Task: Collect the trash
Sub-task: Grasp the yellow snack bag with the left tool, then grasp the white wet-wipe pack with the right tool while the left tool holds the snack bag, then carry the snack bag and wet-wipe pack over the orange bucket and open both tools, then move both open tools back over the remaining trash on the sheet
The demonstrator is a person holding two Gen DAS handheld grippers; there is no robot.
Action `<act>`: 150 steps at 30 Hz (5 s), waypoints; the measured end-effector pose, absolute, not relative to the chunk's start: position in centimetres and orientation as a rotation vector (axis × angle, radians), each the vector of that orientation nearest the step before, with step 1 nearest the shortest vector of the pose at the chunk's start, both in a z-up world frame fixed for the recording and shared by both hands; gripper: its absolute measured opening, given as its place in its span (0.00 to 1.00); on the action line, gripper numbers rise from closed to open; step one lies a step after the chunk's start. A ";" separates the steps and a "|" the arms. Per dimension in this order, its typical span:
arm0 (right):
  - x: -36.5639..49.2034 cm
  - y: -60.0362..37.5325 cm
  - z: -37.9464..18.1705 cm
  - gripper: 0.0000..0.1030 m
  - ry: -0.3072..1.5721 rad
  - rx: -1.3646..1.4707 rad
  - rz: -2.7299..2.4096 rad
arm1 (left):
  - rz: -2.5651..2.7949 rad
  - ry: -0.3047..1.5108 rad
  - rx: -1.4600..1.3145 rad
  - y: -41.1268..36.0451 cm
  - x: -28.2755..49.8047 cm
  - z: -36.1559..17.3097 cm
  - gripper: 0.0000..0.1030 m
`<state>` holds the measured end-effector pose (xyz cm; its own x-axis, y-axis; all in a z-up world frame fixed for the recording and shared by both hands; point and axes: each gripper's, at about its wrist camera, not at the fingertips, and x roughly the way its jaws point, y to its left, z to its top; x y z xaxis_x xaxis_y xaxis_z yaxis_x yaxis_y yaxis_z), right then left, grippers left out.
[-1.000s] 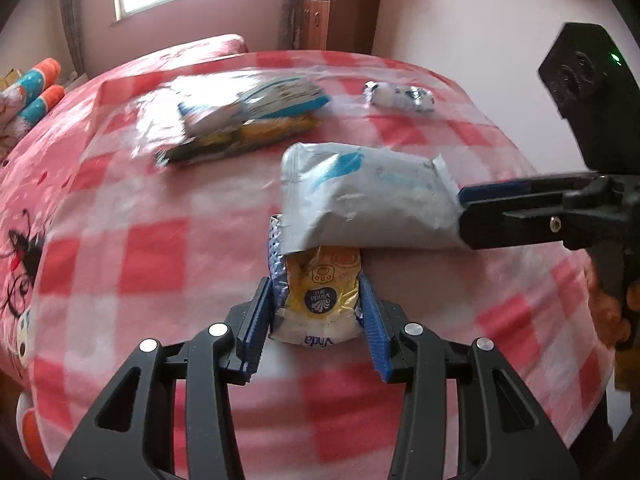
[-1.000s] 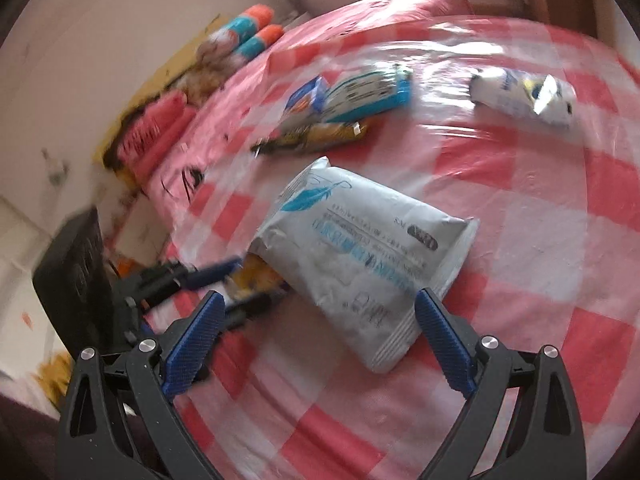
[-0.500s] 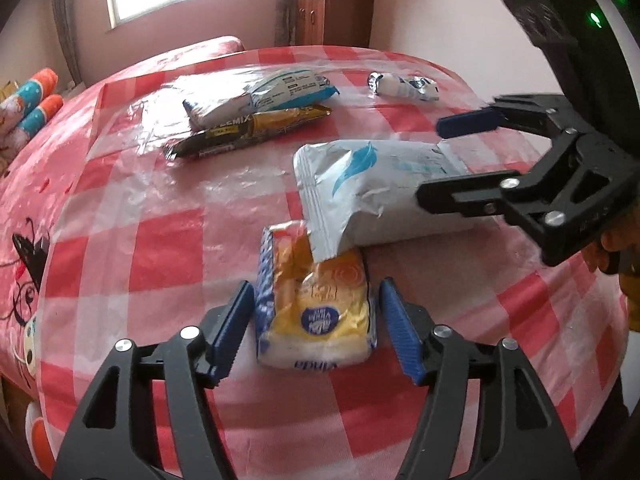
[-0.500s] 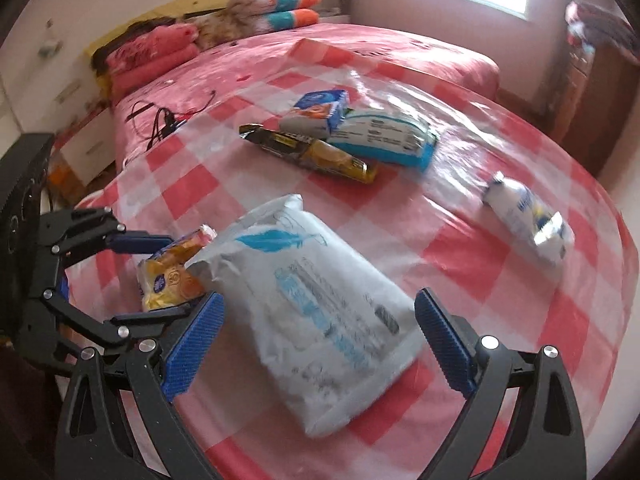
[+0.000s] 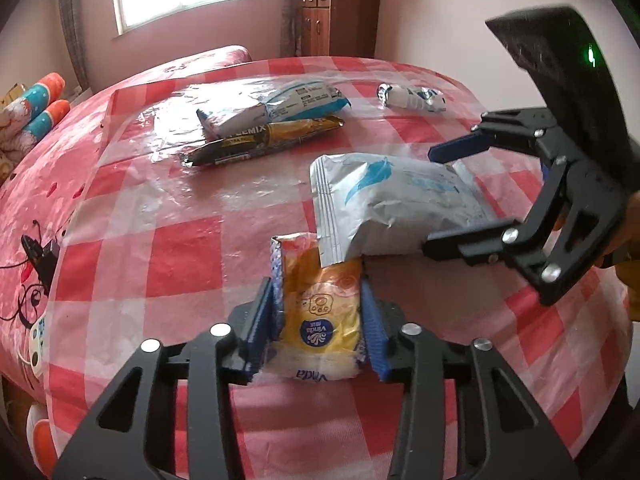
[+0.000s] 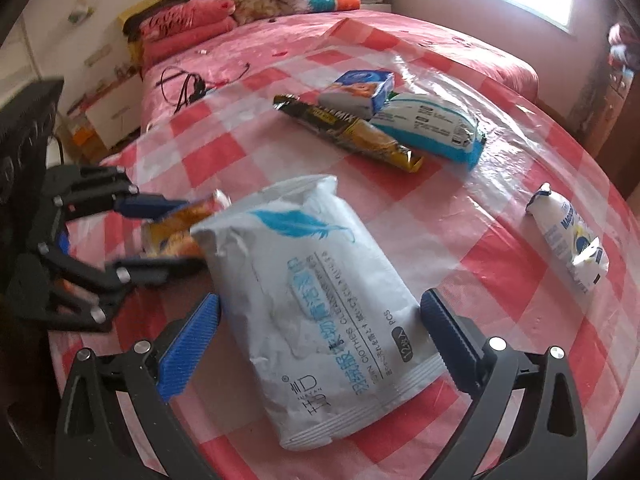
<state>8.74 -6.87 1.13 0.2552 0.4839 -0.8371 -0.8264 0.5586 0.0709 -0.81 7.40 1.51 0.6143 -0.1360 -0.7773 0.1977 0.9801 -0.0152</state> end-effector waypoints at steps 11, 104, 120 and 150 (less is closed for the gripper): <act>8.7 -5.4 -0.3 0.96 0.944 -0.479 0.827 | -0.187 0.888 -0.015 9.7 -2.4 2.4 0.36; -8.6 19.5 4.5 0.91 0.991 -0.147 1.086 | 0.514 0.799 -0.477 39.6 -24.9 -0.8 0.74; -6.9 11.5 3.8 0.91 0.940 -0.049 0.959 | 0.340 0.789 -0.341 32.6 -20.7 3.4 0.79; -0.3 -6.9 4.8 0.91 0.854 0.119 0.667 | 0.026 0.734 -0.048 14.7 -8.9 10.2 0.81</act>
<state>-0.31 -6.89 4.76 0.4686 0.5890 -0.6584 -0.4967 0.7920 0.3550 -8.89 14.74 10.23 0.7420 0.0069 -0.6704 -0.0405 0.9986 -0.0346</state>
